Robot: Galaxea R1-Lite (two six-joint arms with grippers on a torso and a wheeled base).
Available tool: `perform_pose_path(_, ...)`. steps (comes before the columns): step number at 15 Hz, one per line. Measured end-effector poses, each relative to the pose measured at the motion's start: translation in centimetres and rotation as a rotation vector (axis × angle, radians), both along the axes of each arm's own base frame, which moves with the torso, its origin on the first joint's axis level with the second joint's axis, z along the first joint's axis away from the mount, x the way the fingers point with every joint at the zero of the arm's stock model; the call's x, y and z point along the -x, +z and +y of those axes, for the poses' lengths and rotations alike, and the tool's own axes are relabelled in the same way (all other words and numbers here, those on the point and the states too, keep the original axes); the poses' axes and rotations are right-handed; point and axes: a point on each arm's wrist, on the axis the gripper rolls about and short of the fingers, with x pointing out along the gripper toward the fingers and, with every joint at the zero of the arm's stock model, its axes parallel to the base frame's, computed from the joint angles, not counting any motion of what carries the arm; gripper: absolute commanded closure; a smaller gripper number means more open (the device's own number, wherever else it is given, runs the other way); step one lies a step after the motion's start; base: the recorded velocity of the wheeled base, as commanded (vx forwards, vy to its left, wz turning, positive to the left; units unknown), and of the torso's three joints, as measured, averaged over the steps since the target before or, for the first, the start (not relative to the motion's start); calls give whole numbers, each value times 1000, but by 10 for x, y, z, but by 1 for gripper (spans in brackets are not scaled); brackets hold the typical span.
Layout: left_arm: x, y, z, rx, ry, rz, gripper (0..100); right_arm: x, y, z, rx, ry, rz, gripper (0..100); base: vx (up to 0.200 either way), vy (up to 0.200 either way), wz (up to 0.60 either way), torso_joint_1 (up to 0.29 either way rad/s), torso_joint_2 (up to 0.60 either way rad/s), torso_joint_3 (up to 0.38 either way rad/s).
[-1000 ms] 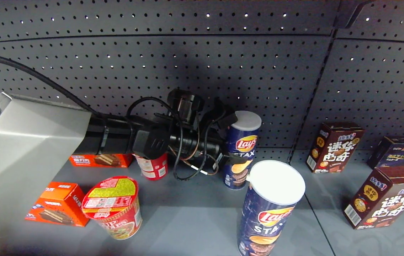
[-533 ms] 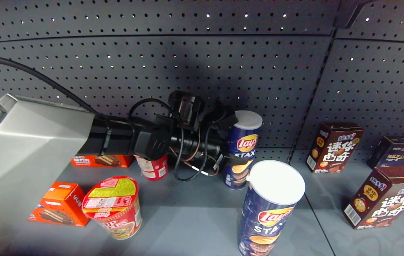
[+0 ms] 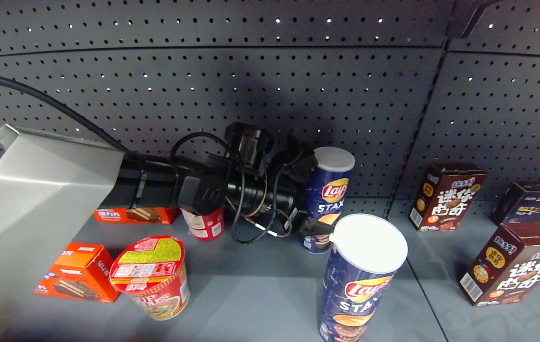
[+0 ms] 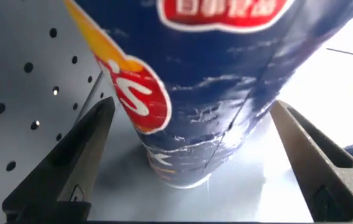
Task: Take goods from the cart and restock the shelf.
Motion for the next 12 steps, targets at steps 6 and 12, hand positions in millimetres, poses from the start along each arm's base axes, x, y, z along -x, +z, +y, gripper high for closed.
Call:
perform_pose_path(6, 15, 11, 15, -3, 10, 0, 0, -7, 2, 5, 3, 2, 11, 0, 0, 0, 0, 0, 0, 0)
perform_pose_path(12, 46, 30, 43, -5, 30, 1, 0, -20, 3, 14, 2, -21, 7, 0, 0, 0, 0, 0, 0, 0)
